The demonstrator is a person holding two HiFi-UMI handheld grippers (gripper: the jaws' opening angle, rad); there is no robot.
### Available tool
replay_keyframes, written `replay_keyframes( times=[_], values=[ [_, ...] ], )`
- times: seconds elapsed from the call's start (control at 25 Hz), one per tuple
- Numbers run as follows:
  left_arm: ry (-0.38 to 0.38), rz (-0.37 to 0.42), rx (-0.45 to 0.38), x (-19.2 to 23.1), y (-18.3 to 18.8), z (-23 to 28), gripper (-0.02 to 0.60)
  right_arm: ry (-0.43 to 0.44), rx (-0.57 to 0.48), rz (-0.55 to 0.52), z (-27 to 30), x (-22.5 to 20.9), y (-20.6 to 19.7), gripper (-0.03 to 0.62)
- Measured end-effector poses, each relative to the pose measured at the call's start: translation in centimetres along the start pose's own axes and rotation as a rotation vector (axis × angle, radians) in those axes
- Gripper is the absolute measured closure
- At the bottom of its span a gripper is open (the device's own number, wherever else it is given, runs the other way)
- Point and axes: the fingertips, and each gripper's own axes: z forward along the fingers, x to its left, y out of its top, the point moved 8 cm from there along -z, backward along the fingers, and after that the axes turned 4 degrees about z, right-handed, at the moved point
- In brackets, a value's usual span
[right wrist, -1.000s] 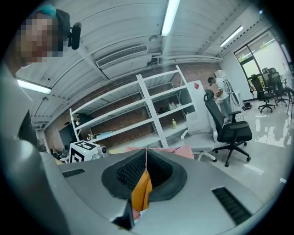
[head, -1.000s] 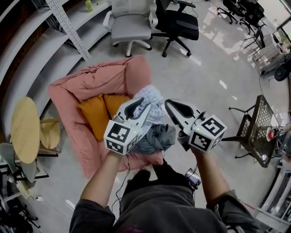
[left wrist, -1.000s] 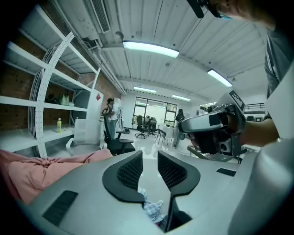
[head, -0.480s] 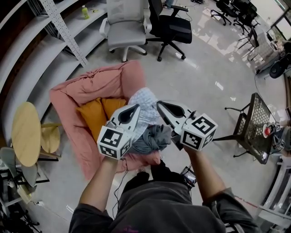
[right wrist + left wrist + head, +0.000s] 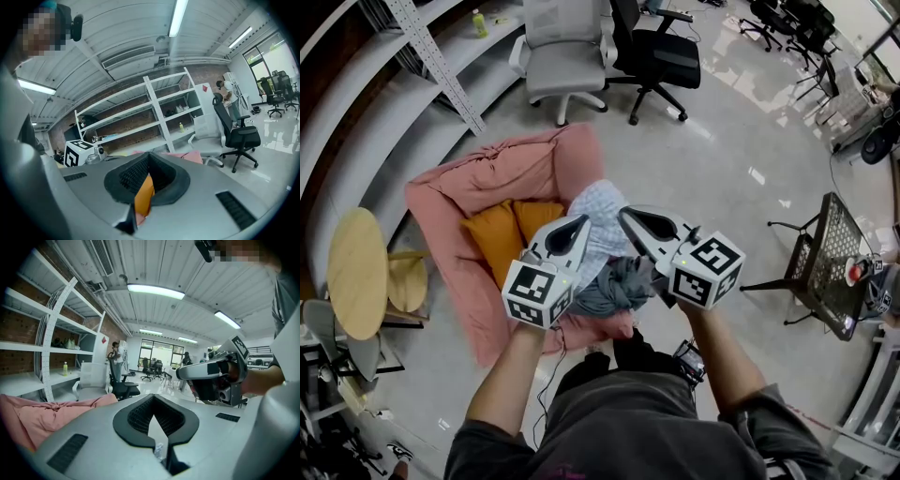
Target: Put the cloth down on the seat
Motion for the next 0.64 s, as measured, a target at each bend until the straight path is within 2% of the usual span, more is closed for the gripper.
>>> replay_keyframes(
  times=[0.64],
  values=[
    [-0.001, -0.016, 0.014, 0.88, -0.63, 0.78, 0.572, -0.002, 0.018, -0.001, 0.81, -0.77, -0.04, 0.579]
  ],
)
